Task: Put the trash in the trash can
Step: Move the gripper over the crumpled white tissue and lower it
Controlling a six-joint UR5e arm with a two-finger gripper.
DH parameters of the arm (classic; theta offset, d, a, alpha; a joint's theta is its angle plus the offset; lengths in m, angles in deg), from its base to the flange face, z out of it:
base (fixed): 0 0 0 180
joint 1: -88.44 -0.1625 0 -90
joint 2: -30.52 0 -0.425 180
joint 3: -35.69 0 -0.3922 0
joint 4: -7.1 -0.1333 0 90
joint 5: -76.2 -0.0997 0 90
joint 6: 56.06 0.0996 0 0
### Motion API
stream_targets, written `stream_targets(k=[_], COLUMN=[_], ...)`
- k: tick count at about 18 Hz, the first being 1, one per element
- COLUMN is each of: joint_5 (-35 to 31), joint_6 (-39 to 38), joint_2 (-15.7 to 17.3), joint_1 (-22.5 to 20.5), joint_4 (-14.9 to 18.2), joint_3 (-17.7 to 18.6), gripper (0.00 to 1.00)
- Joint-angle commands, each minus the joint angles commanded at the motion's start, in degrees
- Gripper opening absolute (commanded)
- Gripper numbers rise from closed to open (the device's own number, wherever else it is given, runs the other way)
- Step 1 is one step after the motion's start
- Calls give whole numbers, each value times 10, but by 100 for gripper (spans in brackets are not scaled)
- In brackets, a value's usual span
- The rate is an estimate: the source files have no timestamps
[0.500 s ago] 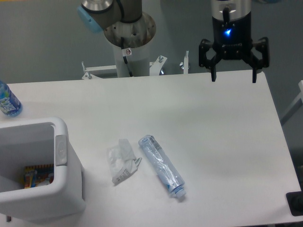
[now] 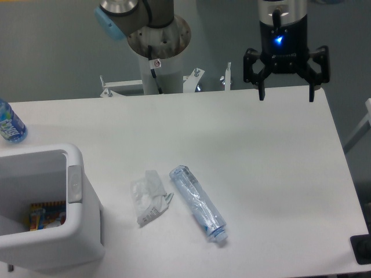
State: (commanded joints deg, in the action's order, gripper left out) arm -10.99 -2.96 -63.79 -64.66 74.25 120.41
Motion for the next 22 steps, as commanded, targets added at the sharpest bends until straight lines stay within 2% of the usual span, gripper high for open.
stream_targets(k=[2, 5, 6, 11, 17, 22], joint_5=[3, 0, 0, 5, 20, 21], joint_6=[-38, -74, -85, -145, -158, -163], joint_2=[3, 18, 21, 10, -54, -83], joint_1=[2, 32, 33, 71, 146, 188], joint_4=[-33, -127, -145, -149, -144, -148], joint_3=[28, 113, 136, 170, 189, 217], gripper=[100, 100, 100, 100, 100, 100])
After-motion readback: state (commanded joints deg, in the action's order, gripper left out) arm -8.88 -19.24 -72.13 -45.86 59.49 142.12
